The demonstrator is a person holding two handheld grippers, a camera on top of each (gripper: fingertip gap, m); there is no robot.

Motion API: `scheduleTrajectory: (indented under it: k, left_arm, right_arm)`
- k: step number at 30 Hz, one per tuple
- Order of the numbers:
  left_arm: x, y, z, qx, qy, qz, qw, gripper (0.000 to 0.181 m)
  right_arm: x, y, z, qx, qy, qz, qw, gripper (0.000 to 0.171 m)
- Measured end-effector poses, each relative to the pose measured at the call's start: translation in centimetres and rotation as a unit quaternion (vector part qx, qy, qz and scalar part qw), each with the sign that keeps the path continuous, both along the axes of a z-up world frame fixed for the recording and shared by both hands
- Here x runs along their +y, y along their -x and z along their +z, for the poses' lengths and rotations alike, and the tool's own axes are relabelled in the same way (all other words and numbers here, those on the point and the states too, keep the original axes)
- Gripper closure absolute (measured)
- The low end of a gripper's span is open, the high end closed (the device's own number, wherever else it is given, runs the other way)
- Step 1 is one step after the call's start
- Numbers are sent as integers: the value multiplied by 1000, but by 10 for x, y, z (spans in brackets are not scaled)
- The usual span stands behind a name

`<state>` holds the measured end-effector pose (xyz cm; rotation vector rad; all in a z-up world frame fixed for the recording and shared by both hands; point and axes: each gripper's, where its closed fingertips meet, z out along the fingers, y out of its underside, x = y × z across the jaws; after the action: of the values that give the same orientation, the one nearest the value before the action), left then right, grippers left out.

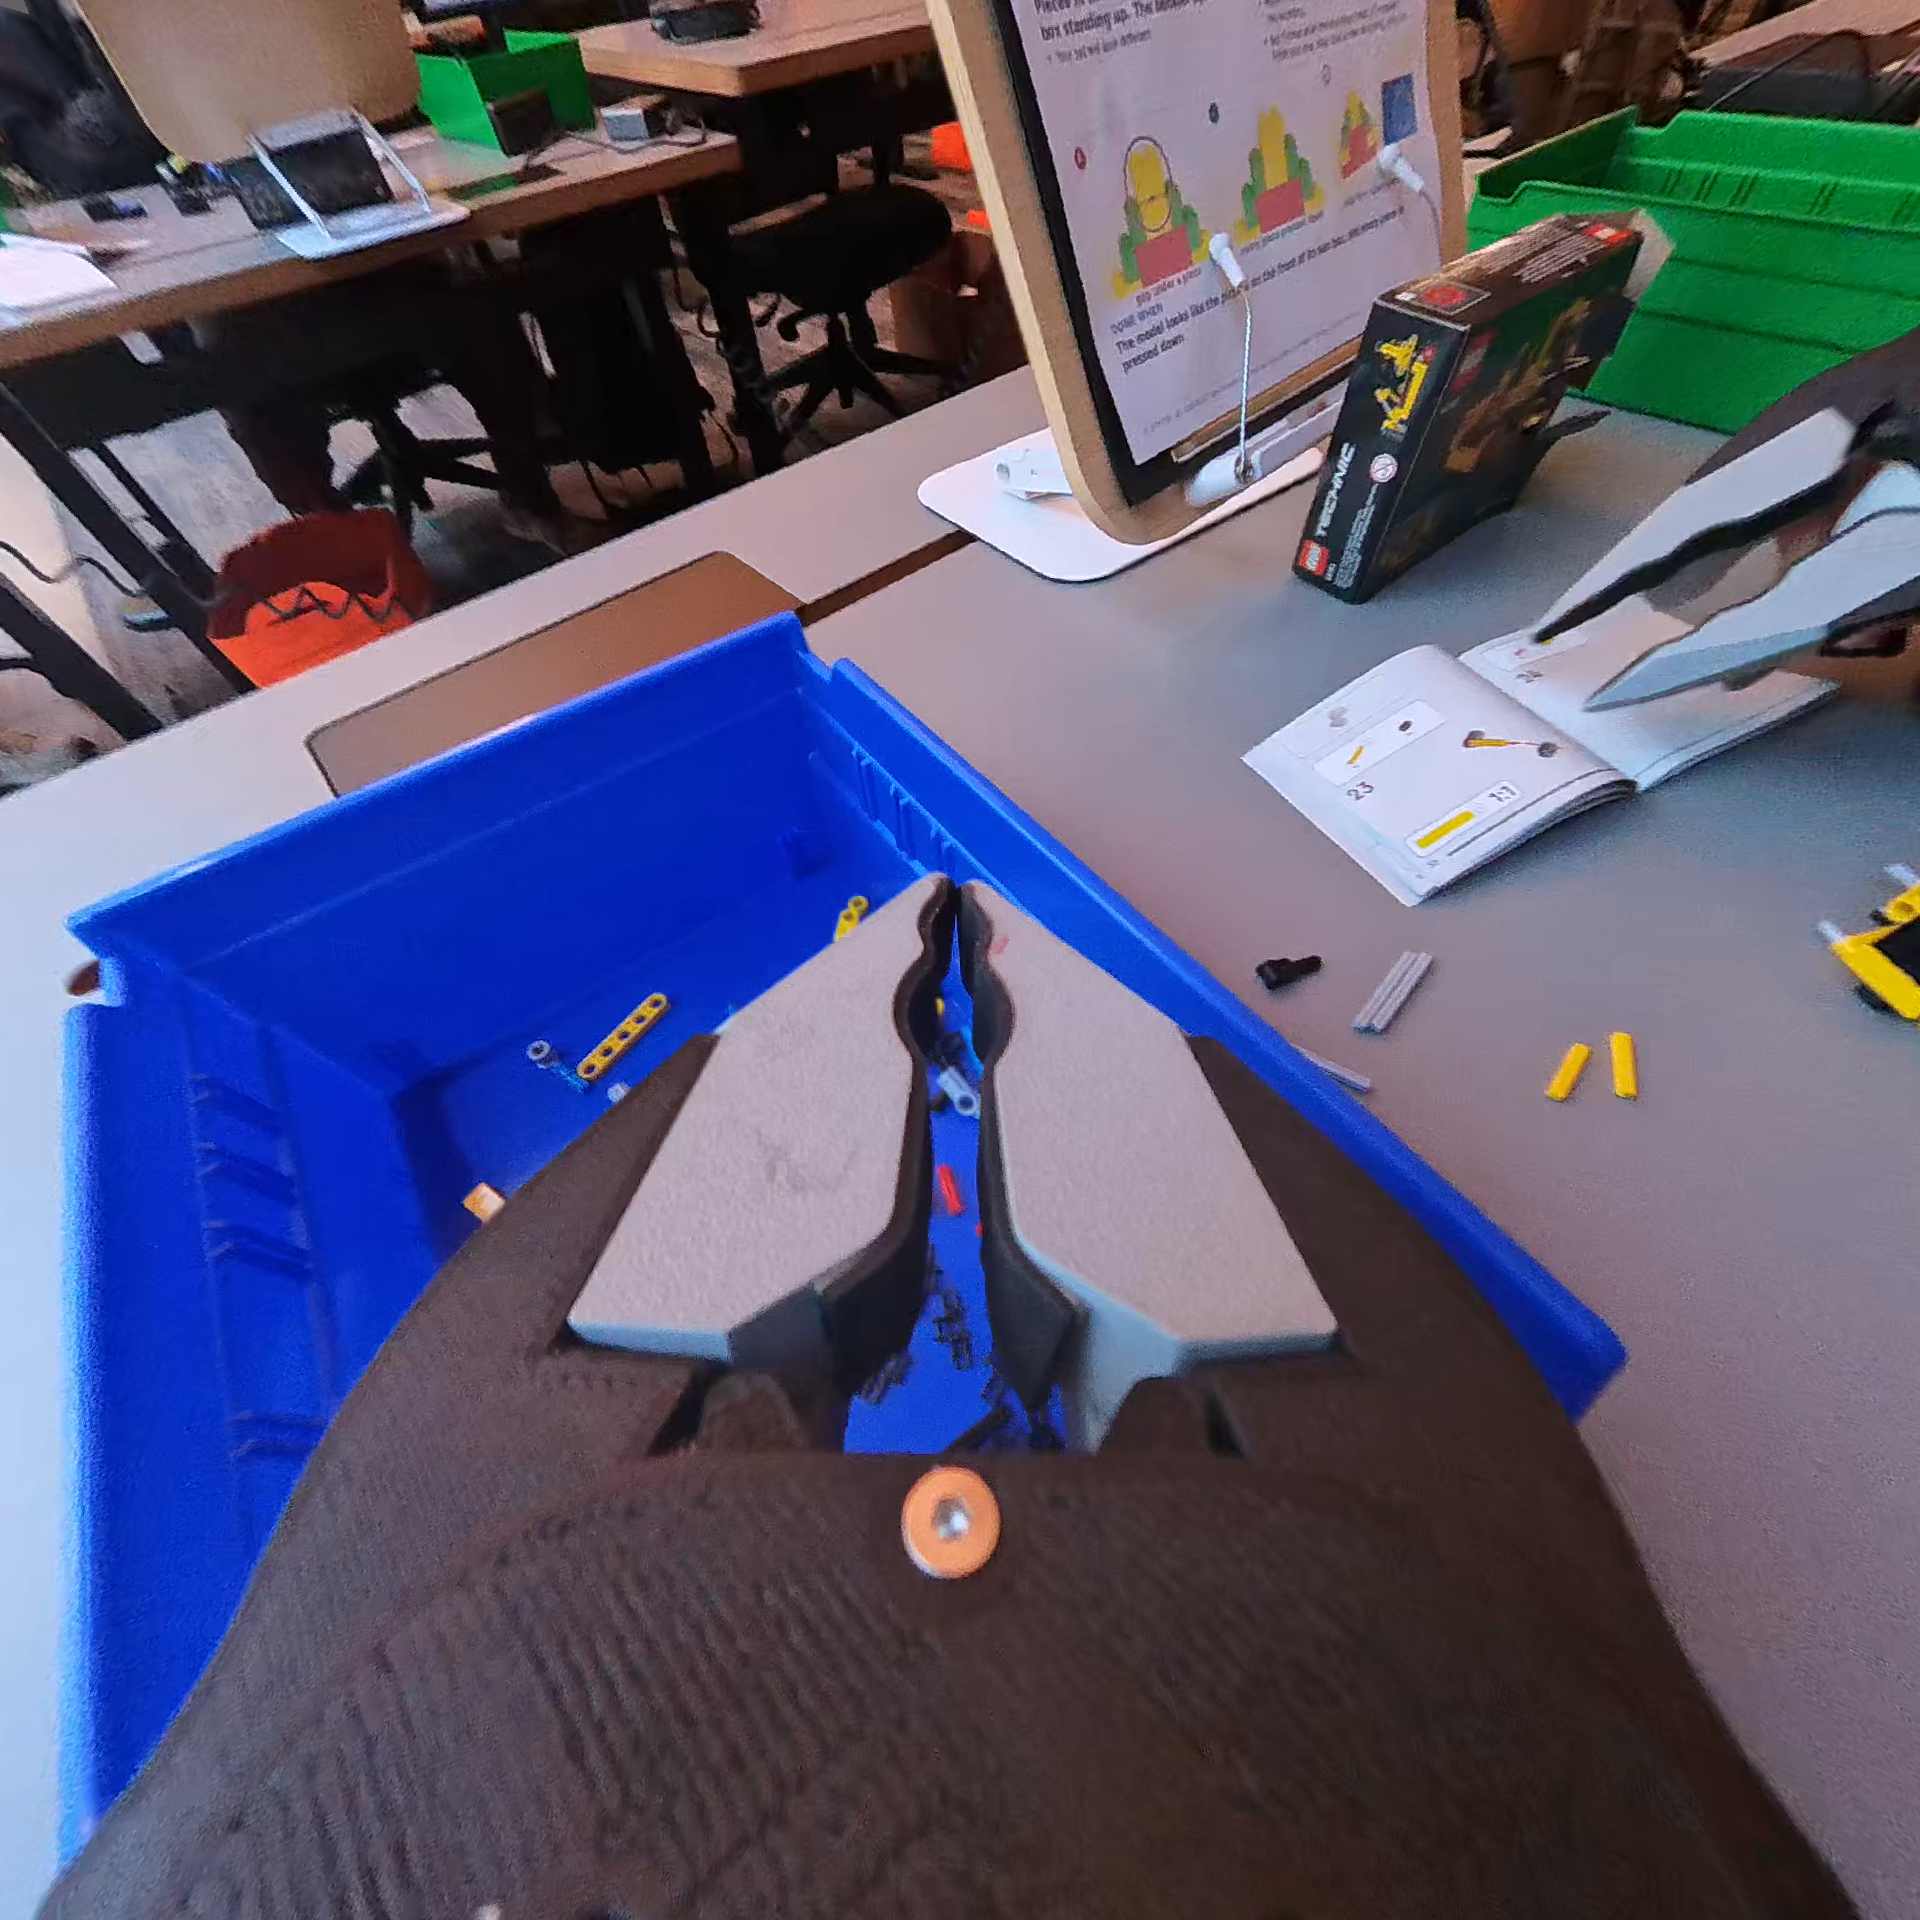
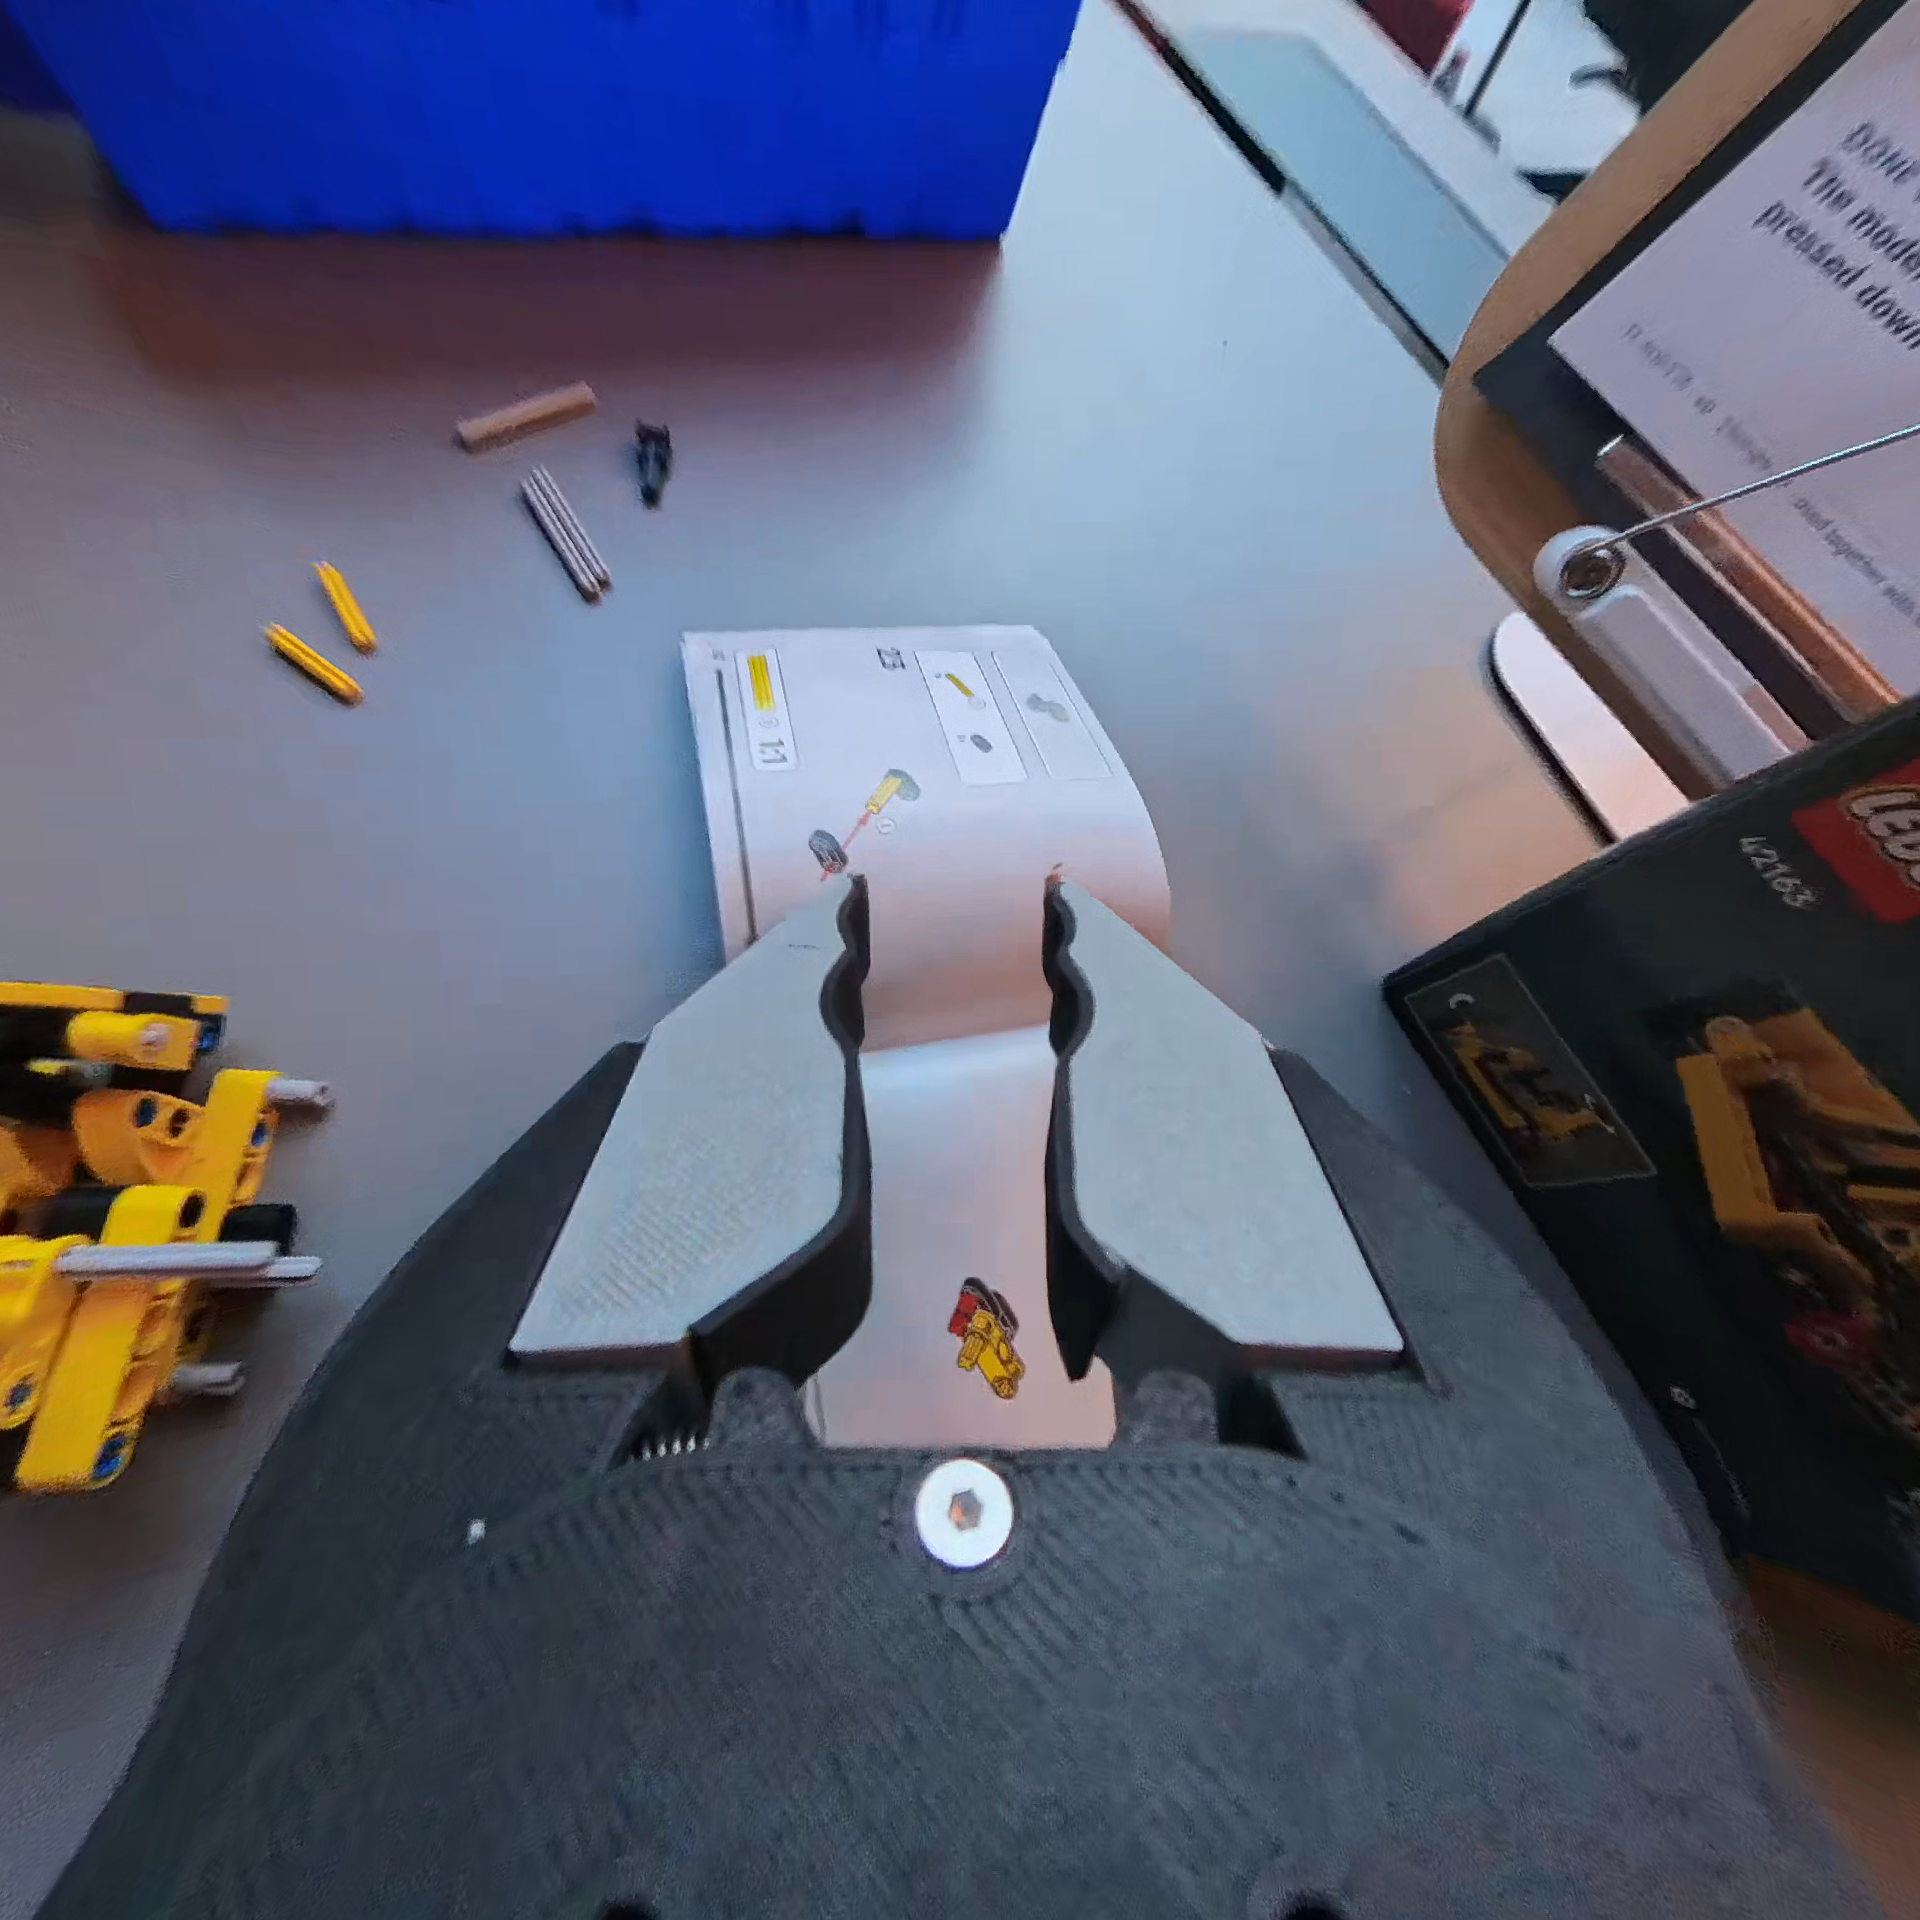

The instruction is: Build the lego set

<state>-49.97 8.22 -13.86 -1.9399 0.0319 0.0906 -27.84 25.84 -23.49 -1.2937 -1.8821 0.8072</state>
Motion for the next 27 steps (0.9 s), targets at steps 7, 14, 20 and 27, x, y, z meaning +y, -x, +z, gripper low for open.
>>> scheduleTrajectory:
  k: [7, 14, 20, 27]
  left_arm:
    - [-1, 12, 10, 8, -41, 26, 999, 181]
    - [-4, 29, 6, 12, -38, 53, 998, 181]
    - [-2, 30, -1, 18, -26, 52, 998, 181]
    - [-1, 32, -6, 17, -17, 52, 998, 181]
  right_arm:
    - [-13, -16, 40, 79, 107, 50, 990, 138]
    - [-26, -17, -19, -53, 13, 58, 997, 114]
    - [-30, -9, -34, -66, -53, 61, 995, 144]
    - [-38, -12, -37, -82, 32, 87, 992, 141]
